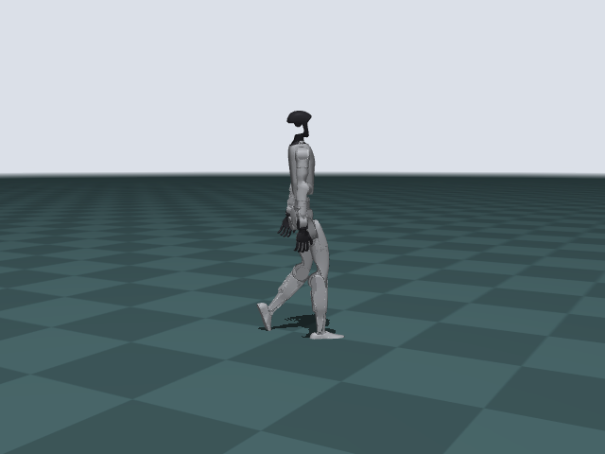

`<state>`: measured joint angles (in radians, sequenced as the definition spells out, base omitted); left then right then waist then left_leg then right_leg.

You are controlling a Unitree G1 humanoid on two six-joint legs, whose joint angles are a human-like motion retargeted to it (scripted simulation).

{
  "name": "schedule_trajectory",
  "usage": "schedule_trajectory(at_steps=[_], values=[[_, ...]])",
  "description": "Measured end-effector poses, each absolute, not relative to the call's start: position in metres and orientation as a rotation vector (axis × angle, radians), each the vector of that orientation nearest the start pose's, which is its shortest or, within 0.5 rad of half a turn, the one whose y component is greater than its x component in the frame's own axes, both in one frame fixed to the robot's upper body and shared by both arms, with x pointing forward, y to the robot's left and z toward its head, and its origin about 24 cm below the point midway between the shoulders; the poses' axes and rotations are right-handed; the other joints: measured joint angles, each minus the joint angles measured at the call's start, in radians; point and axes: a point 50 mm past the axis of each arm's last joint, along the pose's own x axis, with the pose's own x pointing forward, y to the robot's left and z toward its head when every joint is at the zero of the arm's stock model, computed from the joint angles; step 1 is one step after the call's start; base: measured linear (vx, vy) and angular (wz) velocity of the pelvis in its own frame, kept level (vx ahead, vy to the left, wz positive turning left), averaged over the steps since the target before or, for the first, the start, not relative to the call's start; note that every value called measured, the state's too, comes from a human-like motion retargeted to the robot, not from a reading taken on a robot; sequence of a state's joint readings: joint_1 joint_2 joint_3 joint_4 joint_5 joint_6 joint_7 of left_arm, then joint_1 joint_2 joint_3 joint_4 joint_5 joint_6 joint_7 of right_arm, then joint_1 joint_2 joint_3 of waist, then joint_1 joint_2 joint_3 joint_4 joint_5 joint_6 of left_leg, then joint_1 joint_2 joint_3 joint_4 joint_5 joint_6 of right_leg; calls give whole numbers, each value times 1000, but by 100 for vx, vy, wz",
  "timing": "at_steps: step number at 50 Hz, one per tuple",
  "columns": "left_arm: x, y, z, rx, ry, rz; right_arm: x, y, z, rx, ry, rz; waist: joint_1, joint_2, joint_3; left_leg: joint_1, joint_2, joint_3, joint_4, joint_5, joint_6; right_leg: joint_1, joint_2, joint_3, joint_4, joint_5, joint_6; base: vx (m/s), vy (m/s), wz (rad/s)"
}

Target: Walk run

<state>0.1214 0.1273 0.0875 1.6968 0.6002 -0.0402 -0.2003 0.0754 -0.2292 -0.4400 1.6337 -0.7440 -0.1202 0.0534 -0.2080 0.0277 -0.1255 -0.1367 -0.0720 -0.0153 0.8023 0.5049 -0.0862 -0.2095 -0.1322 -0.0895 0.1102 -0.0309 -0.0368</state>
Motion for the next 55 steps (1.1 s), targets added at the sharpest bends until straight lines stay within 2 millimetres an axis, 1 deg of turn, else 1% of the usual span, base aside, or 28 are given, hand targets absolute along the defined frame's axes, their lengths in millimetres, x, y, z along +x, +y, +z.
schedule_trajectory(at_steps=[2, 3, 6, 8, 10, 12, 15, 17, 20, 23, 25, 27, 28, 30, 32, 33, 35, 38, 40, 41, 43, 45, 47, 50, 52, 53, 54, 55], values=[[-87, 185, -167, 203, 1843, -556, -7, -240, -170, -346, 1556, 126, -4, 2, 14, -92, 71, 76, 94, -150, 94, 45, 7, -65, -18, -14, -6, 50, -31, 120], [-92, 184, -165, 191, 1853, -574, 3, -243, -169, -361, 1525, 120, 20, -9, 25, -125, 75, 111, 107, -195, 119, 67, 9, -71, -30, -16, -9, 48, -26, 30], [-103, 182, -163, 176, 1855, -577, 32, -254, -165, -406, 1419, 103, 134, -47, 56, -238, 49, 177, 88, -316, 140, 120, 27, -49, -54, -30, -18, 43, -21, -40], [-108, 183, -162, 170, 1853, -541, 50, -261, -162, -436, 1350, 90, 195, -61, 69, -304, 39, 202, 4, -386, 160, 151, 43, -54, -67, -47, -24, 53, -23, 0], [-111, 183, -162, 151, 1854, -491, 65, -269, -157, -462, 1293, 73, 240, -61, 81, -352, 33, 222, -132, -431, 209, 184, 67, -79, -78, -69, -31, 53, -20, 38], [-112, 180, -162, 103, 1855, -438, 78, -276, -152, -486, 1257, 61, 264, -52, 92, -373, 49, 272, -301, -434, 264, 218, 94, -113, -84, -95, -38, 54, -18, 61], [-111, 173, -162, 6, 1844, -384, 94, -282, -147, -510, 1211, 51, 286, -47, 107, -384, 31, 347, -545, -465, 286, 273, 130, -159, -96, -129, -48, 60, -16, 57], [-110, 167, -163, -41, 1825, -382, 100, -282, -145, -516, 1182, 47, 291, -59, 105, -390, -8, 371, -667, -516, 297, 305, 140, -190, -105, -140, -47, 58, -15, 57], [-107, 165, -163, -60, 1805, -407, 102, -275, -147, -510, 1157, 67, 307, -90, 96, -374, -23, 458, -773, -575, 313, 343, 137, -211, -96, -137, -31, 76, -11, 17], [-104, 168, -165, -3, 1801, -399, 90, -261, -154, -494, 1183, 130, 342, -131, 77, -330, 9, 562, -738, -587, 344, 375, 124, -184, -65, -77, 16, 95, -9, -38], [-103, 173, -165, 44, 1801, -370, 73, -249, -161, -485, 1237, 187, 344, -146, 50, -303, 16, 612, -735, -504, 348, 396, 123, -174, -38, 4, 68, 108, -6, -2], [-100, 180, -165, 74, 1802, -334, 46, -238, -168, -475, 1314, 240, 315, -155, 10, -286, 2, 534, -719, -491, 348, 407, 127, -197, 10, 145, 117, 106, -10, 55], [-96, 183, -166, 81, 1798, -318, 31, -232, -171, -468, 1354, 260, 308, -156, -4, -290, -1, 471, -700, -508, 348, 404, 127, -197, 49, 239, 143, 106, 1, 68], [-76, 186, -170, 87, 1764, -290, 4, -220, -174, -443, 1426, 271, 285, -120, -13, -270, 16, 400, -667, -545, 348, 383, 140, -209, 162, 409, 183, 99, 15, 106], [-47, 187, -175, 106, 1687, -274, -25, -211, -175, -391, 1501, 263, 265, -58, -11, -207, 39, 358, -670, -577, 348, 328, 180, -246, 331, 492, 180, 85, 13, 143], [-31, 187, -177, 118, 1634, -266, -38, -207, -174, -359, 1540, 270, 264, -39, -10, -177, 44, 348, -678, -586, 348, 290, 199, -219, 412, 497, 201, 87, 12, 133], [11, 186, -179, 151, 1502, -254, -59, -199, -172, -297, 1611, 296, 252, -9, -3, -133, 36, 310, -688, -601, 348, 196, 241, -134, 550, 386, 222, 72, 12, 144], [77, 182, -174, 230, 1270, -267, -82, -190, -169, -247, 1685, 317, 210, 30, 11, -76, 17, 241, -703, -615, 344, 78, 264, -64, 617, 251, 221, 61, 8, 173], [117, 176, -164, 296, 1123, -303, -94, -187, -167, -230, 1717, 305, 168, 57, 23, -38, 7, 189, -710, -622, 340, 20, 233, -61, 589, 156, 192, 60, 6, 203], [135, 175, -158, 332, 1057, -328, -99, -185, -165, -221, 1733, 300, 145, 62, 28, -21, -5, 156, -711, -626, 339, -2, 197, -65, 546, 132, 184, 54, 2, 218], [167, 172, -145, 406, 941, -378, -108, -182, -163, -198, 1764, 296, 107, 64, 37, 12, -33, 99, -711, -638, 340, -35, 123, -75, 428, 116, 175, 63, -7, 198], [193, 173, -132, 479, 855, -422, -114, -178, -162, -171, 1786, 299, 75, 47, 47, 50, -69, 49, -709, -652, 342, -64, 56, -73, 292, 115, 163, 62, -17, 176], [210, 176, -122, 542, 808, -444, -115, -174, -162, -149, 1796, 306, 50, 26, 60, 94, -100, 2, -705, -668, 339, -92, 21, -31, 166, 90, 145, 61, -23, 158], [220, 181, -117, 603, 791, -444, -113, -172, -162, -139, 1795, 313, 34, 7, 76, 162, -124, -67, -702, -688, 323, -140, 8, 53, -4, 31, 126, 57, -22, 119], [216, 184, -119, 611, 814, -428, -108, -175, -164, -155, 1779, 310, 32, 11, 81, 197, -120, -101, -698, -700, 308, -168, 11, 54, -104, 7, 190, 66, -29, 76], [212, 186, -122, 605, 835, -419, -104, -177, -165, -168, 1768, 308, 37, 11, 83, 214, -119, -108, -696, -705, 301, -178, 12, 53, -142, -4, 249, 79, -40, 45], [205, 188, -126, 593, 863, -409, -100, -180, -166, -180, 1758, 303, 41, 10, 85, 230, -120, -113, -694, -708, 295, -185, 10, 31, -156, -6, 271, 77, -40, 29], [197, 190, -131, 578, 895, -399, -94, -183, -167, -193, 1747, 296, 46, 8, 87, 246, -122, -117, -692, -709, 289, -189, 8, -2, -159, -4, 276, 67, -35, 31]])
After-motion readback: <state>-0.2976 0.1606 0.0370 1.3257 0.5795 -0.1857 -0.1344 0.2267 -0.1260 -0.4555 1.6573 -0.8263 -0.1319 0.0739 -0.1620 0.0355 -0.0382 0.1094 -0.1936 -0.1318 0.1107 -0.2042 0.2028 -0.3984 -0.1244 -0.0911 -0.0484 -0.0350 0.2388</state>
